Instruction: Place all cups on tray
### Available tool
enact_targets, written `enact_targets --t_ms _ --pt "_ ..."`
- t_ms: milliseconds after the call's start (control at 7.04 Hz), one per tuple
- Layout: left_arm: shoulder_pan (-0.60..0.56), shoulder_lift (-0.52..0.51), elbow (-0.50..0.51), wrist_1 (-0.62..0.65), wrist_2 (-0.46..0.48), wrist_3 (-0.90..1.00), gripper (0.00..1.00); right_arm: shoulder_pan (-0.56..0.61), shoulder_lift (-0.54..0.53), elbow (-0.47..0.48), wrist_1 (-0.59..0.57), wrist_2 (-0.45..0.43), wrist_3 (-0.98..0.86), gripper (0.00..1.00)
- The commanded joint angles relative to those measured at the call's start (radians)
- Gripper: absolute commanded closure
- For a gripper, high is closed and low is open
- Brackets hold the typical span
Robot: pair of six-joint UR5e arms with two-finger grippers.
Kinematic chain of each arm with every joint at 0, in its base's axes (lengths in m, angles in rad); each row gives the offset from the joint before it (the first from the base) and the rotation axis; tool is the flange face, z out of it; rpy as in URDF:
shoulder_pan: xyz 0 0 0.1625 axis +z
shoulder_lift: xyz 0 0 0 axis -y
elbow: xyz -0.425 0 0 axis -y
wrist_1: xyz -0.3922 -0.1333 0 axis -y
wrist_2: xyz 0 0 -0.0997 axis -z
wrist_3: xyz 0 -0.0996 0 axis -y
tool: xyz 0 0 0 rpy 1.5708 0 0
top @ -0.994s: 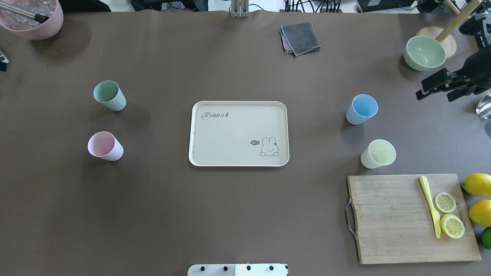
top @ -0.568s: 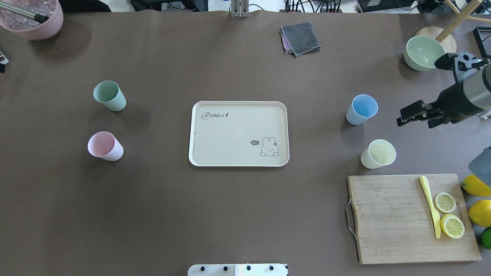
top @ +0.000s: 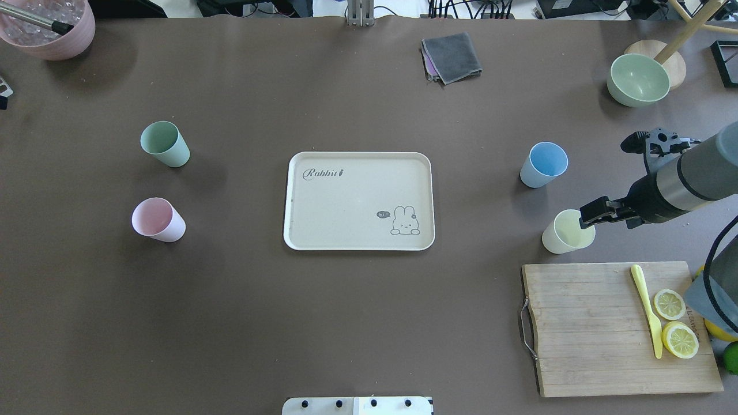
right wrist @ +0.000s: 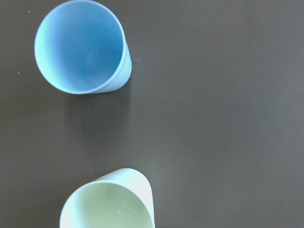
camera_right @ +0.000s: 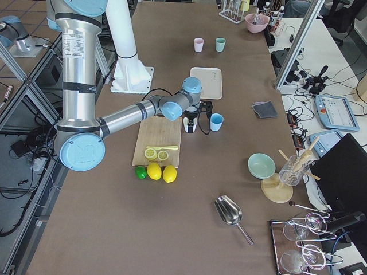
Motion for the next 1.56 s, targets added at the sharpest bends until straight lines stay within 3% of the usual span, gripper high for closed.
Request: enact_targets --t_ms 0,142,284,426,568,1136,1420 --pt "0.046 -0.001 0.005 -0.002 0.012 -0.001 0.02 -0.017 0.012 -0.105 0.12 -0.004 0.013 0.01" --pt "0.077 -0.002 -0.008 -0.003 0.017 -0.051 0.02 -0.017 0.015 -0.102 0.13 -0.003 0.025 0.01" --pt "0.109 -0.001 -0.015 -0.008 0.015 -0.062 0.03 -0.016 0.016 -0.093 0.13 0.0 0.04 0.08" --pt "0.14 0.001 -0.017 -0.009 0.015 -0.062 0.03 -0.017 0.015 -0.085 0.147 0.003 0.072 0.67" --pt "0.195 0.012 -0.037 -0.009 0.02 -0.085 0.03 -0.022 0.016 -0.085 0.171 0.003 0.072 1.0" --pt "0.319 0.006 -0.083 -0.021 0.025 -0.258 0.03 -0.027 0.056 -0.076 0.161 0.028 0.105 1.0" --pt "0.451 0.009 -0.144 -0.026 0.151 -0.395 0.03 -0.011 0.056 -0.053 0.159 0.058 0.105 1.0"
